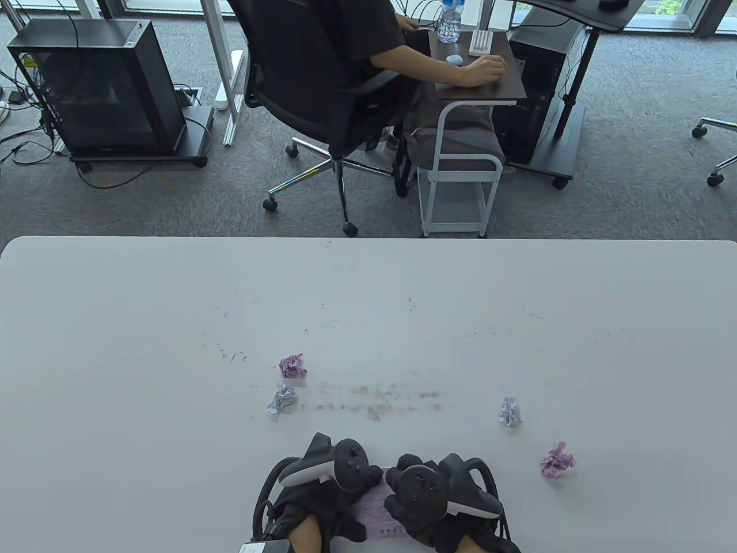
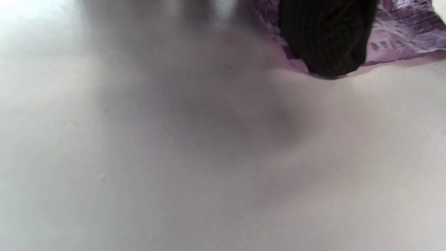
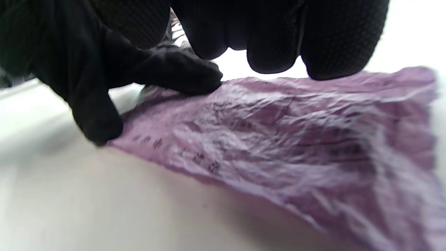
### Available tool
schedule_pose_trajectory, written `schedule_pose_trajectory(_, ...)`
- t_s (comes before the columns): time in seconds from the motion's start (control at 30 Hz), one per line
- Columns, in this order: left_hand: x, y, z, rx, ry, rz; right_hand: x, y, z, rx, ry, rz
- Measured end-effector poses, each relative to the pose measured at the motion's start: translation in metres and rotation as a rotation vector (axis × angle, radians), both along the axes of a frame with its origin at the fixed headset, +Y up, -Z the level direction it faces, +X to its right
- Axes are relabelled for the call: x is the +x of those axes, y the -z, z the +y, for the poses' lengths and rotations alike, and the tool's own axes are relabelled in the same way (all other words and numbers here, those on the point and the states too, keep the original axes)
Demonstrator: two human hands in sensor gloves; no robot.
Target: Flatten crumpled invoices and stack
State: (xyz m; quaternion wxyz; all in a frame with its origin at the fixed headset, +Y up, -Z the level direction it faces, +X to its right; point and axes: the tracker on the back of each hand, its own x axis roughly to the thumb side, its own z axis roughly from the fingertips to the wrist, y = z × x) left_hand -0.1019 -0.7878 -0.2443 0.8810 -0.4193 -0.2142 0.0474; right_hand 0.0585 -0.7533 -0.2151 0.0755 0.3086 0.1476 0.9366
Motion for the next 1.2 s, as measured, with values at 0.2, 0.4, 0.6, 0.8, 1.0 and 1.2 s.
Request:
schedule_pose_trajectory(0.2, 0.000, 0.000, 0.000, -0.005, 0.005, 0.002, -0.016, -0.005, -0.016, -0.078, -0.206, 0.019)
schedule_pose_trajectory(0.4, 0.000, 0.000, 0.000, -0.006, 0.019, 0.013, -0.007, 0.002, -0.017, -0.136, -0.239, -0.151)
schedule_pose_trajectory(0.6, 0.000, -0.001, 0.000, -0.007, 0.025, 0.025, 0.013, 0.009, -0.014, -0.168, -0.253, -0.307)
schedule_pose_trajectory(0.8, -0.001, -0.001, -0.001, -0.006, 0.013, 0.027, 0.030, 0.014, -0.012, -0.166, -0.282, -0.409)
schedule_pose_trajectory(1.0, -0.002, 0.000, -0.001, 0.000, 0.015, 0.026, 0.055, 0.019, -0.010, -0.158, -0.179, -0.422)
schedule_pose_trajectory(1.2, -0.002, 0.000, -0.001, -0.001, 0.013, 0.025, 0.039, 0.009, 0.013, -0.017, 0.041, -0.199)
